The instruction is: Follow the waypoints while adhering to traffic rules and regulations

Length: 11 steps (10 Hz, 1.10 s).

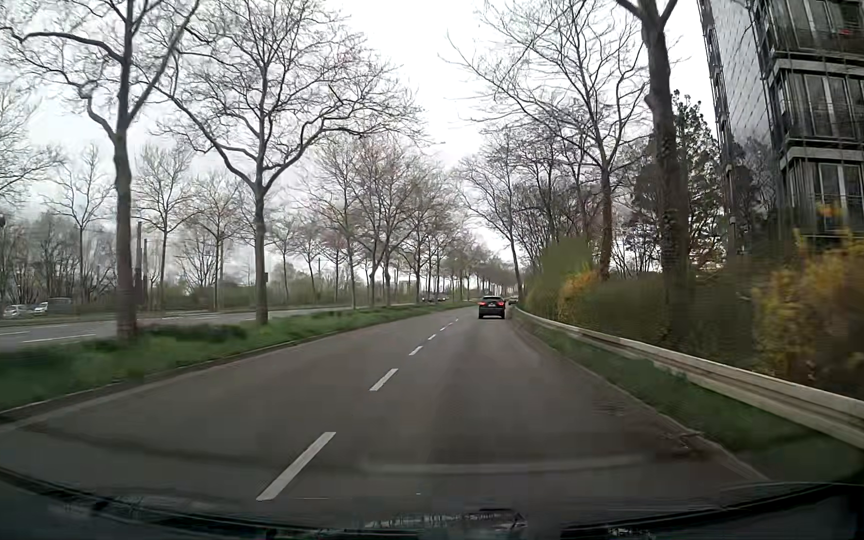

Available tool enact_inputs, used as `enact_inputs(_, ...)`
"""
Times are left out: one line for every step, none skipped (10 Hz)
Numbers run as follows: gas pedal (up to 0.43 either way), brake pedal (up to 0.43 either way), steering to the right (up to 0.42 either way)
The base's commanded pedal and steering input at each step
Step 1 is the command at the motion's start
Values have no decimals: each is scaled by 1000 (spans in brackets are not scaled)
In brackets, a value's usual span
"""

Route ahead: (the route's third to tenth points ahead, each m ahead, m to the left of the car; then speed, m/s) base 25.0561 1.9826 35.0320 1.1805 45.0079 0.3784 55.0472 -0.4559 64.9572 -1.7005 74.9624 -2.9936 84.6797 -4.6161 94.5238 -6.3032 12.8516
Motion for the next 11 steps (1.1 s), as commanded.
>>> enact_inputs(118,0,14)
enact_inputs(118,0,14)
enact_inputs(118,0,14)
enact_inputs(118,0,14)
enact_inputs(118,0,14)
enact_inputs(118,0,14)
enact_inputs(118,0,11)
enact_inputs(130,0,10)
enact_inputs(130,0,10)
enact_inputs(130,0,10)
enact_inputs(130,0,10)
